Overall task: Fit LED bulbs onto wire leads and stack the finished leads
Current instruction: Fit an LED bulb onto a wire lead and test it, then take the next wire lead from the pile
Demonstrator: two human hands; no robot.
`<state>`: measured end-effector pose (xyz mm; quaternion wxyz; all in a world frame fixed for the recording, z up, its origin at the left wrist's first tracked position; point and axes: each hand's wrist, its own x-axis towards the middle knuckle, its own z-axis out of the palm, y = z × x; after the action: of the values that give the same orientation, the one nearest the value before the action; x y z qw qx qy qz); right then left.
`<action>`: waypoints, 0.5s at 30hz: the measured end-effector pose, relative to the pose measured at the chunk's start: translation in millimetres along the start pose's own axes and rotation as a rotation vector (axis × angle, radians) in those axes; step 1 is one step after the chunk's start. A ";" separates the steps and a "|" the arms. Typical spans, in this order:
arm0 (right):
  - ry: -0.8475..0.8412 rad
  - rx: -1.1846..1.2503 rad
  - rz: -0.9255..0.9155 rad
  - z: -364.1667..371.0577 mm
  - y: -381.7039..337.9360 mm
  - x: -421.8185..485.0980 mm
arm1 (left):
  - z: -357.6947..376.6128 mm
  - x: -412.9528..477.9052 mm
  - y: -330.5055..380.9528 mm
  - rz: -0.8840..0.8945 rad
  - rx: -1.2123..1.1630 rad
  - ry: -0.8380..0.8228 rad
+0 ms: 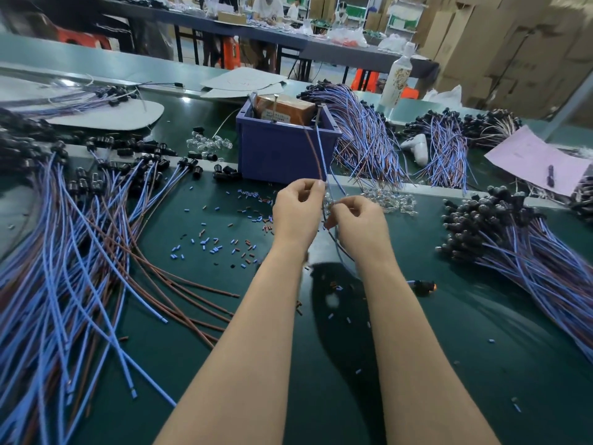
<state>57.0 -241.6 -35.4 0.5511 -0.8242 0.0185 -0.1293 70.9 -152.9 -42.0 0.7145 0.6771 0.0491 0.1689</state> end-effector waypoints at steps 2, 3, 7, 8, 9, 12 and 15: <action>-0.106 0.010 -0.021 -7.8 -6.1 -3.2 | 1.1 -3.4 10.9 -0.014 -0.022 -0.082; -0.136 0.000 -0.041 -13.4 -9.6 -4.8 | 2.5 -5.2 17.1 0.001 -0.028 -0.111; -0.153 -0.245 -0.204 -43.3 -25.0 -6.1 | 17.8 -12.4 55.2 0.232 0.040 -0.179; -0.125 -0.276 -0.230 -52.1 -28.9 -5.8 | 25.4 -15.8 67.8 0.285 0.047 -0.220; -0.084 -0.277 -0.240 -62.0 -33.0 -5.6 | 34.3 -19.8 79.6 0.329 0.052 -0.266; 0.070 -0.129 -0.231 -97.0 -39.3 -7.1 | 64.6 -36.2 102.1 0.419 0.033 -0.309; 0.235 -0.076 -0.274 -129.9 -30.1 -12.1 | 94.1 -50.9 104.2 0.441 0.066 -0.214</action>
<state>11.7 -345.1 36.4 0.4908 -0.8184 -0.0250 -0.2978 33.0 -255.4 59.9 0.6390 0.7085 -0.1704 0.2463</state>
